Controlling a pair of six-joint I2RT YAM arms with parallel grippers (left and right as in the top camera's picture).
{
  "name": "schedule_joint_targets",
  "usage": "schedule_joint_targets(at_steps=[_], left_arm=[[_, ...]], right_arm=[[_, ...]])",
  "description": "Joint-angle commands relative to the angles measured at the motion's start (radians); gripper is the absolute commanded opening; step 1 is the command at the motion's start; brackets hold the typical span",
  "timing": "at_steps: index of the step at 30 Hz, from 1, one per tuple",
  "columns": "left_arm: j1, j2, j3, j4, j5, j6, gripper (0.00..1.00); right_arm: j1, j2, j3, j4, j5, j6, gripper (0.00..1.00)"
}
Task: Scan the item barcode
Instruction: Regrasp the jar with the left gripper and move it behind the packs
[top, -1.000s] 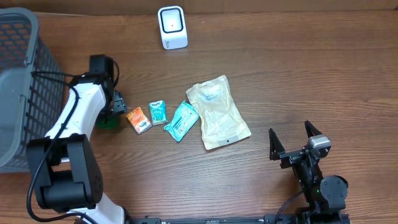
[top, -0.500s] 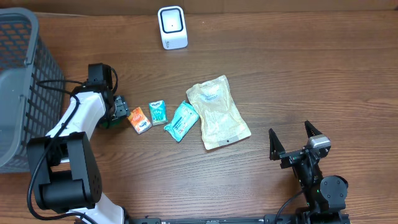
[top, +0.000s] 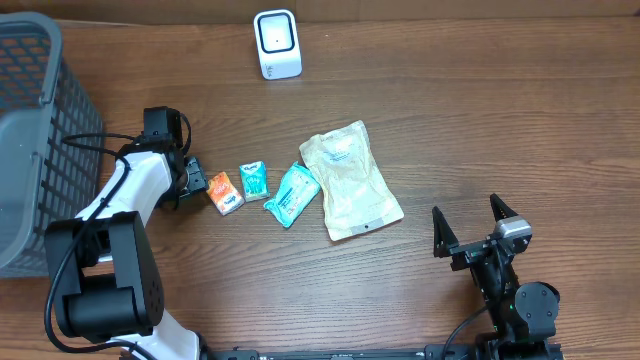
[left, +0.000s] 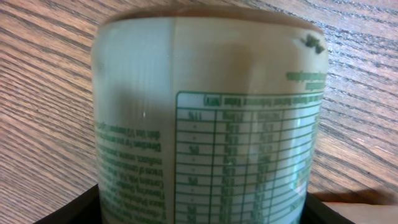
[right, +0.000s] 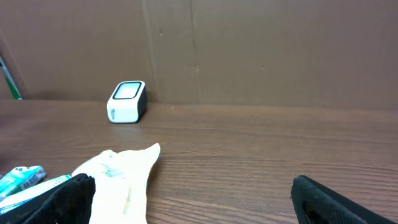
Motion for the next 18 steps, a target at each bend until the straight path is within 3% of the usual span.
schedule_joint_targets(at_steps=[1, 5, 12, 15, 18], left_arm=[[-0.003, -0.008, 0.000, -0.021, 0.077, -0.025, 0.63], [-0.003, -0.008, 0.058, -0.088, 0.166, -0.055, 0.63], [-0.004, -0.008, 0.214, -0.233, 0.514, -0.142, 0.60], [-0.004, -0.008, 0.251, -0.224, 0.730, -0.254, 0.61], [-0.005, -0.008, 0.254, -0.169, 0.889, -0.461, 0.61]], right_arm=[[0.004, -0.010, -0.011, 0.004, -0.001, 0.004, 1.00], [0.004, -0.010, -0.011, 0.004, -0.001, 0.003, 1.00], [0.004, -0.010, -0.011, 0.004, -0.001, 0.003, 1.00], [0.004, -0.010, -0.011, 0.004, -0.001, 0.003, 1.00], [0.004, -0.010, -0.011, 0.004, -0.001, 0.003, 1.00]])
